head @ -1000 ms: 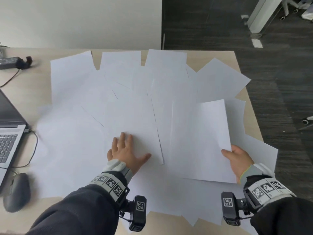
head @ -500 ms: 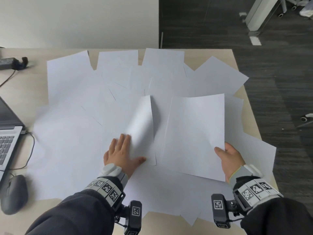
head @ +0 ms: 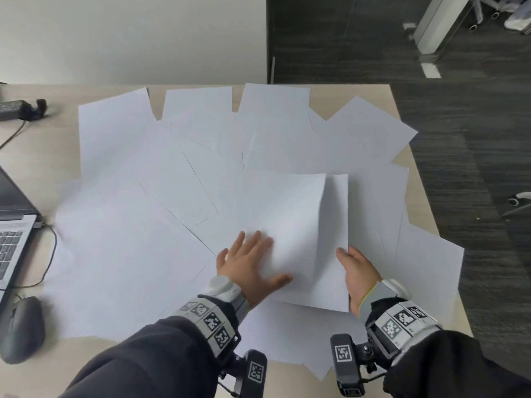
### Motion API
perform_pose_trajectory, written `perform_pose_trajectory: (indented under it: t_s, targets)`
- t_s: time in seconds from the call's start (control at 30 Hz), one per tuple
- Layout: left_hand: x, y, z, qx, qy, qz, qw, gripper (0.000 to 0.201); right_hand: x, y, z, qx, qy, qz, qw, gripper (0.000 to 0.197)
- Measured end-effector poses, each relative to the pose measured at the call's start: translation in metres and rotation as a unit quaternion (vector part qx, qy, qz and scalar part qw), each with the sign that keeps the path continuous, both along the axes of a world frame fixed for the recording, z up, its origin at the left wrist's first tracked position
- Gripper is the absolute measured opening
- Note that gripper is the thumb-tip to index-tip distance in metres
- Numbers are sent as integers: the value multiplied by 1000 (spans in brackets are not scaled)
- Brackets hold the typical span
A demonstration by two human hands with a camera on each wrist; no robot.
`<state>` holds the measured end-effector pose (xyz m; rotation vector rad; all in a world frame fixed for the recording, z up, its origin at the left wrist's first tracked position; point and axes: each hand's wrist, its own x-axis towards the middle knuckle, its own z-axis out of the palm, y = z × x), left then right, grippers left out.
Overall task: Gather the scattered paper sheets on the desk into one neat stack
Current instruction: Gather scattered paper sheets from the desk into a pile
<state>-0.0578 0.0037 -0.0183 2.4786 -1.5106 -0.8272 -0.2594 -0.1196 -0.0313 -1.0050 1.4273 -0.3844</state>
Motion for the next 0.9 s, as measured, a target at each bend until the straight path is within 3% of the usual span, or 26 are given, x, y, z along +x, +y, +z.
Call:
perform_pose_trajectory:
  t_s: [0.1, 0.17, 0.33, 0.47, 0.7, 0.9]
  targets:
    - [-19, -5, -8, 10, -14, -38, 999, 94, 0, 0, 4, 30, 27, 15, 999, 49]
    - [-27, -5, -13, 11, -26, -51, 998, 93, -1, 1, 3, 46, 10, 23, 999, 53]
    - [-35, 1, -17, 7, -23, -85, 996, 84, 3, 8, -6, 80, -58, -72, 993, 17]
    - [-33, 0, -16, -1, -11, -102, 995, 79, 6, 5, -2, 127, -100, -89, 983, 11]
    - [-31, -7, -13, -29, 19, -91, 995, 72, -10, -5, -3, -10, 29, 90, 995, 21]
    - [-7, -34, -10, -43, 4, 0, 999, 62, -64, -46, 6, -59, 87, 16, 994, 19]
